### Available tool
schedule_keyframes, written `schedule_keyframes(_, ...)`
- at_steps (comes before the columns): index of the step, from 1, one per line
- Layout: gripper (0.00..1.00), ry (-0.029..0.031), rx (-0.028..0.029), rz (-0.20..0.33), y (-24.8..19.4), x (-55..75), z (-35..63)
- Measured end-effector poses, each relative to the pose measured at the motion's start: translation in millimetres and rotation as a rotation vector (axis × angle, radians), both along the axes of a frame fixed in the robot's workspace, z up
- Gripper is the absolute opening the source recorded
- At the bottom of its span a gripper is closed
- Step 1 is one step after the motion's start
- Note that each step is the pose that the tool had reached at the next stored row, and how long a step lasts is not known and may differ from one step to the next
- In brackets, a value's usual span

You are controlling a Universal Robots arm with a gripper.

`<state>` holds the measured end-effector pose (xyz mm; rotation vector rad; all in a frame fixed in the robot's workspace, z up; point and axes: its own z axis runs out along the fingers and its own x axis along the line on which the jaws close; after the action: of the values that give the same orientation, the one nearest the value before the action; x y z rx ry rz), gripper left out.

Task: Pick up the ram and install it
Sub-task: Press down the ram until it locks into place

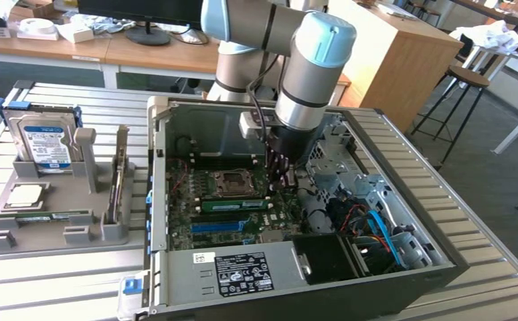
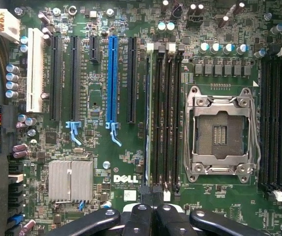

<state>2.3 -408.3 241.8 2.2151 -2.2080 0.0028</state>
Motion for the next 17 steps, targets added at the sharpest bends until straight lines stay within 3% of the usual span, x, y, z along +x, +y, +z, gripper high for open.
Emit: schedule_keyframes(17, 0.10, 0.0000, -0.0001, 0.000, 0.1, 0.0, -10.0)
